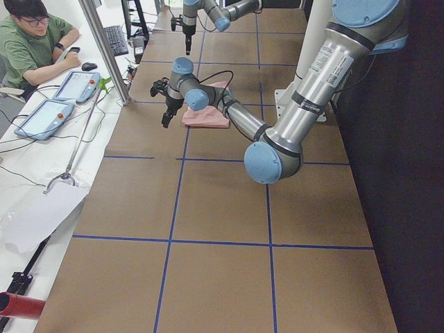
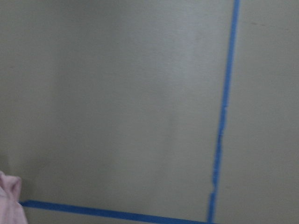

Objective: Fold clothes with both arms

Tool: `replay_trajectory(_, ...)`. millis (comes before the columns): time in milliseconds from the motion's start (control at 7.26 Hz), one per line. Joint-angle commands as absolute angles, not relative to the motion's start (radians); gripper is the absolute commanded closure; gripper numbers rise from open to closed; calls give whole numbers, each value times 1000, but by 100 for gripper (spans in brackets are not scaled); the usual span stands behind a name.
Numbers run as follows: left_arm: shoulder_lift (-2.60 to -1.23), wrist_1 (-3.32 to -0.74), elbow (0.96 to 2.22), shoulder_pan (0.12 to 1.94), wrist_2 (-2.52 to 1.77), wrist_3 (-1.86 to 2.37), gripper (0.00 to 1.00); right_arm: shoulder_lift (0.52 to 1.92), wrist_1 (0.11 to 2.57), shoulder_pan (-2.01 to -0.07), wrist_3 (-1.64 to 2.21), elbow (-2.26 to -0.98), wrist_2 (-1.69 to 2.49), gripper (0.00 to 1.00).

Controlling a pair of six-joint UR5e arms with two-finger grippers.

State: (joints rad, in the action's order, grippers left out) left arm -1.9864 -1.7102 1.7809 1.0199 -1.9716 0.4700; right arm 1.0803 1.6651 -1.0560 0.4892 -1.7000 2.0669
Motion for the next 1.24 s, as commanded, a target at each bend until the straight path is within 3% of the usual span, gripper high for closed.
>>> replay_trajectory(0,-1776,-1614,1914,1278,-2055,38,0,1346,1733,-1300,49,-1830,2193,0)
replay_trajectory(275,-1609,-1629,1860,1513,-2188,-176,0,1586,1721,-1475,-167,-1827,2308,0)
replay_trajectory(413,-1504,-1647,1835,1523,-2260,-151,0,1689,1709,-1514,-173,-1827,2330,0)
replay_trajectory(826,-1465,-1670,1694,1664,-2401,-155,0,1747,1707,-1546,-166,-1775,2326,0)
replay_trajectory(1101,-1427,-1680,1755,1664,-2435,-150,0,1733,1707,-1546,-167,-1779,2325,0)
